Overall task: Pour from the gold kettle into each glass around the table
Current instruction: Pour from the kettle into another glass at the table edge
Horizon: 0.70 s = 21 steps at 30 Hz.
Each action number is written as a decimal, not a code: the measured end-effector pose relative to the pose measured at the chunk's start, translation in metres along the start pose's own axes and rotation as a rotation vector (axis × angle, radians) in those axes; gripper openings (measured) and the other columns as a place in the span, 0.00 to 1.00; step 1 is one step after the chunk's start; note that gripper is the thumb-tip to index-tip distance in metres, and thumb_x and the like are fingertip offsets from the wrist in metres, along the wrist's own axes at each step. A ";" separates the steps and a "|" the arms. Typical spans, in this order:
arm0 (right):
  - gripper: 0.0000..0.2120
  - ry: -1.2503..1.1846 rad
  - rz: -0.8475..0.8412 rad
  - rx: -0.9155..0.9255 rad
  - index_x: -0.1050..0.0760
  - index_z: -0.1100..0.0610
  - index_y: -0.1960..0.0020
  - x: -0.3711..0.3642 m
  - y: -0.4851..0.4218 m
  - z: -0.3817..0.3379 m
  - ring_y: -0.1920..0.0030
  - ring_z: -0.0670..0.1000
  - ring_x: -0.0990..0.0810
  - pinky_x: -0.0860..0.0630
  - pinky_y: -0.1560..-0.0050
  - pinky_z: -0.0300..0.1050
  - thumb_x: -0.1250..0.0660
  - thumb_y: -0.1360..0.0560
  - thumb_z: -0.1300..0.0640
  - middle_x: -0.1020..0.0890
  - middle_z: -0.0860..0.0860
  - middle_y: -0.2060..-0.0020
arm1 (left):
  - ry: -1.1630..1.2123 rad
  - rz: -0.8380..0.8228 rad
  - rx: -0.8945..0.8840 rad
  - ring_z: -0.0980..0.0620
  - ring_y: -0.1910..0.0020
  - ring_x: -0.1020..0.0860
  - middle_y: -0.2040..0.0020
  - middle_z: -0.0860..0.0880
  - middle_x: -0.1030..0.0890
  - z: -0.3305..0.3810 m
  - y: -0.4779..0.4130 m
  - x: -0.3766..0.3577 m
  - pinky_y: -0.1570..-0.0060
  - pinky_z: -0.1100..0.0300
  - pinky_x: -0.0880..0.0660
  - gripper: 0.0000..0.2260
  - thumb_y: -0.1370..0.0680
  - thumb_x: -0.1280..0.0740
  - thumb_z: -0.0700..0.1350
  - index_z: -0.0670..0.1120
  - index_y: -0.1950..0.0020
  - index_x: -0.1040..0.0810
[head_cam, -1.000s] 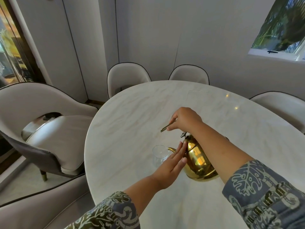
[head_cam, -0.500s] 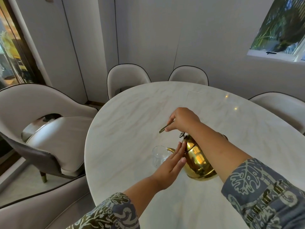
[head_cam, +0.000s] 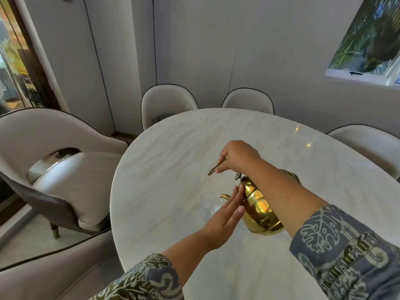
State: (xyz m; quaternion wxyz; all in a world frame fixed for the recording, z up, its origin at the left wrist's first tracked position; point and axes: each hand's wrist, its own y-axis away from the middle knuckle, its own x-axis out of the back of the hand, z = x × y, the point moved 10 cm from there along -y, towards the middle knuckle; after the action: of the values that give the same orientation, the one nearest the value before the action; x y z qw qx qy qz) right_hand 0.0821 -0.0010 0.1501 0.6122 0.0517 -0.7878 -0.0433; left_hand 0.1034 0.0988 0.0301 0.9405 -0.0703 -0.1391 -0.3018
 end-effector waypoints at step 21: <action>0.14 0.080 -0.025 0.031 0.16 0.53 0.49 -0.004 -0.010 -0.011 0.56 0.52 0.19 0.28 0.61 0.41 0.24 0.33 0.48 0.18 0.49 0.60 | 0.023 0.034 -0.001 0.67 0.26 0.57 0.24 0.66 0.57 -0.002 -0.005 0.004 0.37 0.81 0.55 0.23 0.19 0.52 0.58 0.66 0.26 0.59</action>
State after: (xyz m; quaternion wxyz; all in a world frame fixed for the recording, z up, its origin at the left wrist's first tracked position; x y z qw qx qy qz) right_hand 0.0936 -0.0102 0.1480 0.6417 0.0727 -0.7626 -0.0365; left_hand 0.1044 0.0920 0.0295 0.9470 -0.0695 -0.1269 -0.2867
